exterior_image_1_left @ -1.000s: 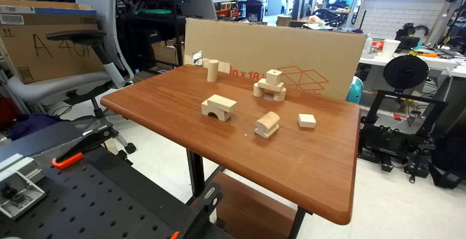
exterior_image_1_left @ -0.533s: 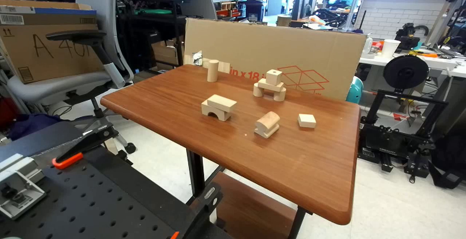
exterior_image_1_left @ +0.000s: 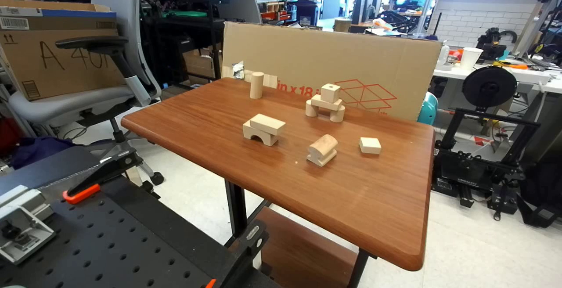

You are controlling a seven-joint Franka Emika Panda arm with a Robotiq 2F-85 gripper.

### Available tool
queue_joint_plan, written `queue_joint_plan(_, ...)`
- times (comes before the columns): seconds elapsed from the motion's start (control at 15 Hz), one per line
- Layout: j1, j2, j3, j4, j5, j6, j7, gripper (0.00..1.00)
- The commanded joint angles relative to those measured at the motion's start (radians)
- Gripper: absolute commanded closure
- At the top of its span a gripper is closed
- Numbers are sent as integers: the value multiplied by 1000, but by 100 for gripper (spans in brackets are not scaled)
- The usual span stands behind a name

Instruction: Put the rectangular block on the table

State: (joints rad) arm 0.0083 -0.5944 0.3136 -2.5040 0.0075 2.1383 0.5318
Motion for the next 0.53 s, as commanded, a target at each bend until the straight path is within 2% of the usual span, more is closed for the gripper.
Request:
queue_joint_plan(0.0, 5, 16, -9, 8, -25, -2, -6, 0)
queue_joint_plan(0.27, -2, 37, -35, 3, -90, 21, -82, 0)
queue_joint_plan(0.47, -6, 86, -90, 15, -133, 34, -178, 0)
